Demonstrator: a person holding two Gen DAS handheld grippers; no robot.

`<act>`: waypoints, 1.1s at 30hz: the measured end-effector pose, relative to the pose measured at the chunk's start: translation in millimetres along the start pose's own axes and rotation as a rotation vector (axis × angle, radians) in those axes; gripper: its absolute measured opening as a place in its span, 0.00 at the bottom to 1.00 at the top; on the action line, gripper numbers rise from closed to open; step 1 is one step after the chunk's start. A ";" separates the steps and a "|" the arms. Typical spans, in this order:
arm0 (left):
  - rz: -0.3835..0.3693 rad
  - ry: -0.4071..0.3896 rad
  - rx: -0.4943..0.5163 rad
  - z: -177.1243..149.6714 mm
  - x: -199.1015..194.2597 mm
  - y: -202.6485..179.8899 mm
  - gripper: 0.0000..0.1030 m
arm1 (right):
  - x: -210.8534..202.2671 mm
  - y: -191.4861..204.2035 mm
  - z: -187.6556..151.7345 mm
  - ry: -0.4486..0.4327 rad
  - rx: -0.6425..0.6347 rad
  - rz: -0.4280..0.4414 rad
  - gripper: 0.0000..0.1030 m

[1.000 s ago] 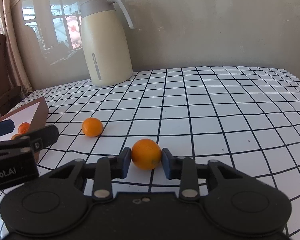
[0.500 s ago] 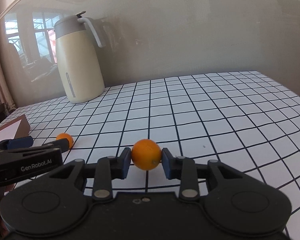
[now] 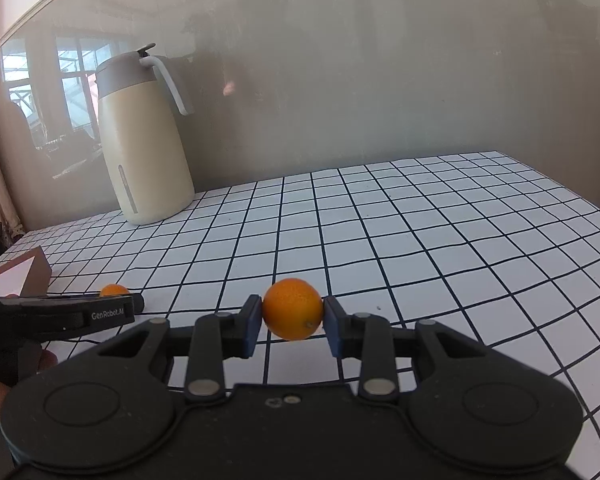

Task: Organize fruits
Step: 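Carry the orange with the right tool over the box while the left tool carries its orange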

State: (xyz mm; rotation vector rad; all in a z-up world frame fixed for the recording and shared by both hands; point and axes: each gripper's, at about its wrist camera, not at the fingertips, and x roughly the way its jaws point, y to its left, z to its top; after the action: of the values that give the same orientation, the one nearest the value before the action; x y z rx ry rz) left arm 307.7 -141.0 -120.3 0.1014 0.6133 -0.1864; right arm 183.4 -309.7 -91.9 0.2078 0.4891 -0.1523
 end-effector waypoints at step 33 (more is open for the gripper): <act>0.183 -0.105 -0.136 -71.1 -165.3 118.5 0.34 | -40.6 128.8 -24.2 0.041 -0.186 0.301 0.24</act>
State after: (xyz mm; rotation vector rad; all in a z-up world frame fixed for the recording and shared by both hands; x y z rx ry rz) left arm 159.4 9.3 -77.6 0.0160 0.5075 0.0276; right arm 162.1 -175.5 -72.5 0.1003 0.5042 0.1915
